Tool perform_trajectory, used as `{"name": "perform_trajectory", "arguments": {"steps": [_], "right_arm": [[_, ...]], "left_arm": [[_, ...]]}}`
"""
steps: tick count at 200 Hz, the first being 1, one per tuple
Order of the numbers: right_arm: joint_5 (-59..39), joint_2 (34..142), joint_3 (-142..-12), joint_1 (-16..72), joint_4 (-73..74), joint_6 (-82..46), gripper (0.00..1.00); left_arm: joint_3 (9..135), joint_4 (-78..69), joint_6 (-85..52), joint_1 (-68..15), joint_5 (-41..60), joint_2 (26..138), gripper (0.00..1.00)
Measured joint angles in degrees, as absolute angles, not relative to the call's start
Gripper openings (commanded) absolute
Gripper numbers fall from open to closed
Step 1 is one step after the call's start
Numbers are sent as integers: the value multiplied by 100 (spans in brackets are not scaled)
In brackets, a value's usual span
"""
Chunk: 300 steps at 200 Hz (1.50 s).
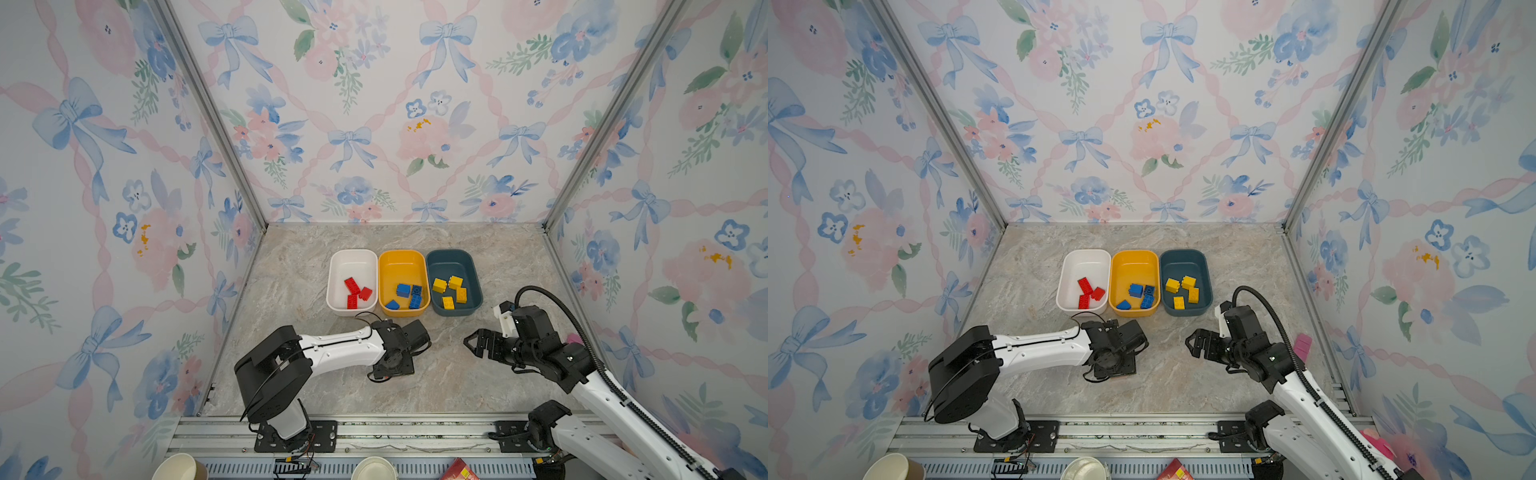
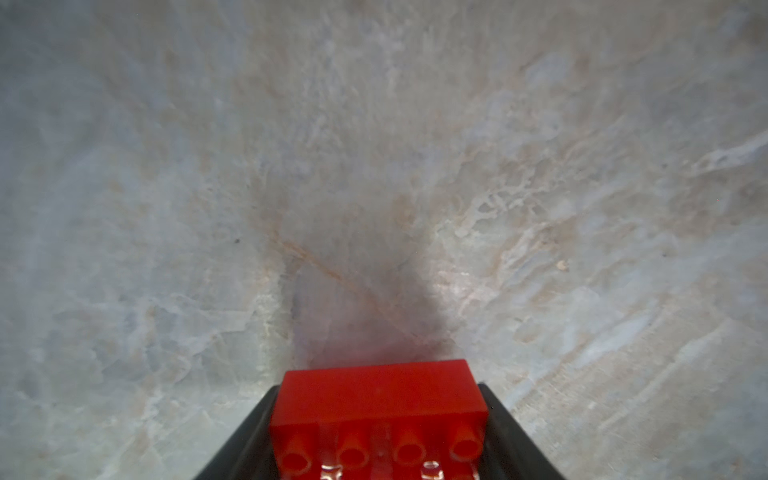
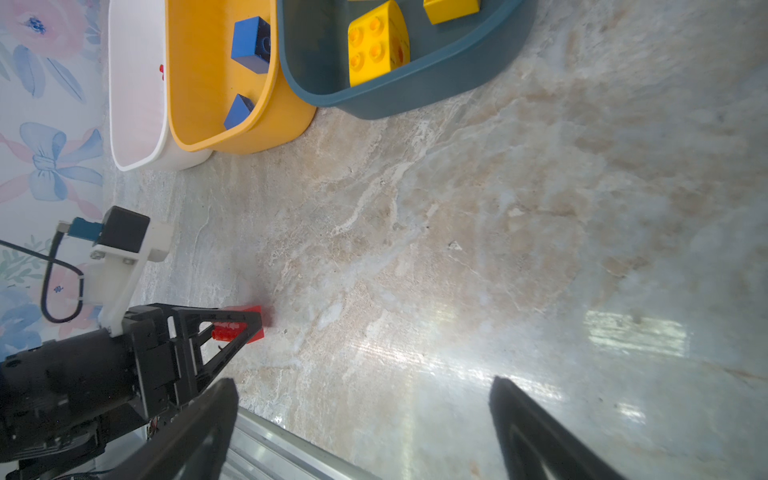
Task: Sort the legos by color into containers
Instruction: 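Lift the red brick with the left gripper and carry it over the white bin, then open the left gripper to drop the red brick into the white bin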
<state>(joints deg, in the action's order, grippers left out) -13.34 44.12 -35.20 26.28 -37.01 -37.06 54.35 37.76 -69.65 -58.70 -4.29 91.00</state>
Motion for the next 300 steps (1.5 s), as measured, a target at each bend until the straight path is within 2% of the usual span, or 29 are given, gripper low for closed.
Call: {"name": "perform_trajectory", "arguments": {"steps": [53,113,163,210,250,273,300], "right_arm": [[-1354,4416,-3520,2628,-3701,-3708,97],[-1376,4569,-3522,2630,-3701,-3708,97],[-1374,4718,-3647,2635,-3701,-3708,97],[-1372,4727,-3695,2641,-3701,-3710,97],[-1369,4755,-3697,2641,-3701,-3708,97],[-1369,4821,-3715,2641,-3701,-3710,97],[-1367,4856,-3756,2641,-3697,-3710,97]], "left_arm": [[5621,3922,-6707,-5301,-902,8460,45],[6606,4056,-5763,-4082,-1662,8364,45],[7760,3767,-4882,-3183,-2073,9085,44],[7876,3247,-4447,-2617,-1962,9929,43],[7940,2910,-4193,-2451,-1857,10414,43],[7977,2766,-4088,-2403,-1835,10573,47],[7983,2676,-4021,-2357,-1815,10702,59]]}}
